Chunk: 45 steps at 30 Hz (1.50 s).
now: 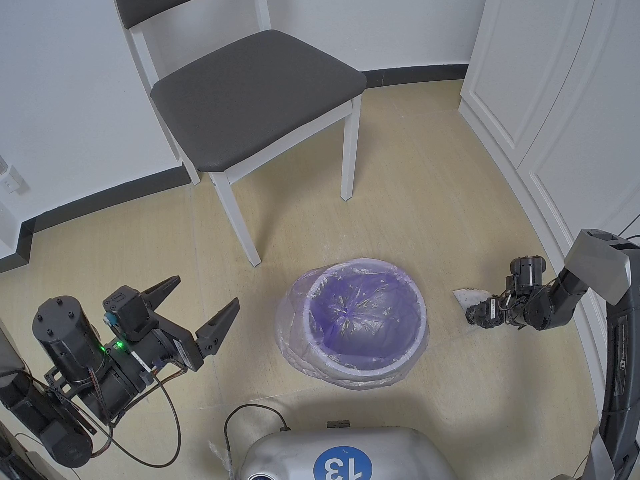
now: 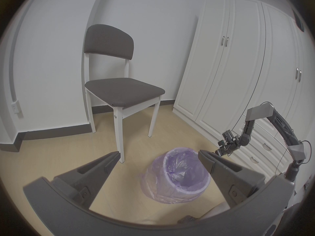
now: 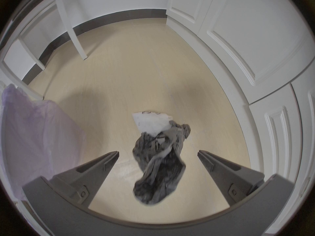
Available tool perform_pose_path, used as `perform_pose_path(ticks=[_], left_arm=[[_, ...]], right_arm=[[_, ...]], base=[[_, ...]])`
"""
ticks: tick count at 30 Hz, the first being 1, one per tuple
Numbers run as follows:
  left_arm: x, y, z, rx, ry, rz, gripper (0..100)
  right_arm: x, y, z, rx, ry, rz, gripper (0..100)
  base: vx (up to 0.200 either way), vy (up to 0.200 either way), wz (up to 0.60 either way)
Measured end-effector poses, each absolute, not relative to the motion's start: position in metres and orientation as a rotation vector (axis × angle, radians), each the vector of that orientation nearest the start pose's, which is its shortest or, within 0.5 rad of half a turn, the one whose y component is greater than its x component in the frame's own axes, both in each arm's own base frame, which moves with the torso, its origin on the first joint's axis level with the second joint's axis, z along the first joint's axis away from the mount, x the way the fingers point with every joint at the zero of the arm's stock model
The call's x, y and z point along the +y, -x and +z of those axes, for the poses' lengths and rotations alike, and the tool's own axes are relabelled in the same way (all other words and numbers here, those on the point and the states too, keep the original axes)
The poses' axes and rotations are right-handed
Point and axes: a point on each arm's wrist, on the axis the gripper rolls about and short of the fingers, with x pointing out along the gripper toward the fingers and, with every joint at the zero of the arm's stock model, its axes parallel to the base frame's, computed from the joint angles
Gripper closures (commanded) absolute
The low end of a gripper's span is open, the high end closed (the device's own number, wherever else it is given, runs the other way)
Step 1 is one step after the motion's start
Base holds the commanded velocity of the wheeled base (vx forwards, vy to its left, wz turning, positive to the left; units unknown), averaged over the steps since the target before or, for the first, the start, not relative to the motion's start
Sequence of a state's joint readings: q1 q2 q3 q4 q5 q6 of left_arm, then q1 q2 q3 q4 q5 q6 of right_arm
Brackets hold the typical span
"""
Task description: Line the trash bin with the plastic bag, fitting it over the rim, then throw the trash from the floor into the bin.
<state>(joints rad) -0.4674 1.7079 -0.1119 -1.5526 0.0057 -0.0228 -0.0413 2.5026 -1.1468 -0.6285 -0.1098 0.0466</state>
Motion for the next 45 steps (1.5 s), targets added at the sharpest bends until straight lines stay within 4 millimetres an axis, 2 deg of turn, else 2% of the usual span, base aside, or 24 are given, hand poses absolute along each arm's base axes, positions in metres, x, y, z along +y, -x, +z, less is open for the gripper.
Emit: perform_pose_path(ticks=[8,9,30,41,45], left_arm=[[-0.099,-0.195,0.108,0.083,0.004,-0.462,0],[-0.099,-0.195,0.108,0.086,0.003,-0.462,0],[-0.101,-0.196,0.102,0.111,-0.005,-0.465,0],[-0.096,-0.198,0.103,0.110,-0.001,-0.440,0],[-0.095,-0.197,0.102,0.116,0.012,-0.437,0]], right_arm=[[-0.028,-0.447,-0.055,0.759,-0.087,-0.137,0],[-0.029,-0.448,-0.056,0.759,-0.086,-0.137,100],[-0.030,-0.445,-0.063,0.811,-0.057,-0.181,100],[-0.033,-0.444,-0.063,0.728,-0.083,-0.174,100],[-0.031,-0.449,-0.053,0.595,-0.084,-0.160,100]], base=[[0.000,0.000,0.00],[0.000,0.000,0.00],[0.000,0.000,0.00],[0.000,0.000,0.00],[0.000,0.000,0.00]])
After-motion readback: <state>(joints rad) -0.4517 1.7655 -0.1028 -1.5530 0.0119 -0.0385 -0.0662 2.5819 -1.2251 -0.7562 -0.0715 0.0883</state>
